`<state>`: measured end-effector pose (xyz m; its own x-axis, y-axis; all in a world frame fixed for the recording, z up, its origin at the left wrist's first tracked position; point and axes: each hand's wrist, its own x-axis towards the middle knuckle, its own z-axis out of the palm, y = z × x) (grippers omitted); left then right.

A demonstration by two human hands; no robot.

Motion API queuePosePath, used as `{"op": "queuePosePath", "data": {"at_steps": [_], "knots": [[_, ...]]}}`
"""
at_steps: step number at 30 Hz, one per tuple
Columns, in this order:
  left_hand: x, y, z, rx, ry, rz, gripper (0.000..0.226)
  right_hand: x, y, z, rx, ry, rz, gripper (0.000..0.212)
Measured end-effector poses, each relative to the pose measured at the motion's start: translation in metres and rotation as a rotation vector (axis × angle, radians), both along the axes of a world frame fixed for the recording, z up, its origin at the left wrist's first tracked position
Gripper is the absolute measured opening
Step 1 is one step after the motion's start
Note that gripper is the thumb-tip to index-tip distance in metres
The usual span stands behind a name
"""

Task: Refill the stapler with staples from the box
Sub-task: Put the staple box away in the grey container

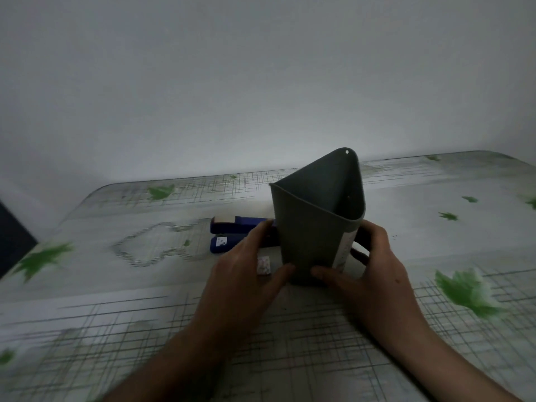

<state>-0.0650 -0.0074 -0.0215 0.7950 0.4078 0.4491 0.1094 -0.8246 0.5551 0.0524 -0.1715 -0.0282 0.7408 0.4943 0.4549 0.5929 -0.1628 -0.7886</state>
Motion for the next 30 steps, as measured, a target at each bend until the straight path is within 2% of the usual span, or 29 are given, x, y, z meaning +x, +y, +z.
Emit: {"op": "queuePosePath", "data": {"at_steps": [5,12,18,21,30], "knots": [[-0.016,0.028,-0.009,0.152,0.200,0.022,0.068,0.015,0.004,0.001,-0.042,0.157,0.147,0.101],[-0.031,0.053,-0.014,0.205,0.308,0.029,0.060,0.031,0.013,-0.002,-0.136,0.162,0.191,0.103],[-0.034,0.060,-0.008,0.190,0.308,-0.030,0.048,0.033,0.013,-0.006,-0.158,0.165,0.170,0.093],[-0.036,0.062,0.003,0.142,0.238,-0.047,0.044,0.032,0.013,-0.005,-0.158,0.164,0.183,0.091],[-0.037,0.051,0.060,-0.108,-0.237,0.132,0.032,0.027,0.012,-0.002,-0.156,0.122,0.174,0.078]]}}
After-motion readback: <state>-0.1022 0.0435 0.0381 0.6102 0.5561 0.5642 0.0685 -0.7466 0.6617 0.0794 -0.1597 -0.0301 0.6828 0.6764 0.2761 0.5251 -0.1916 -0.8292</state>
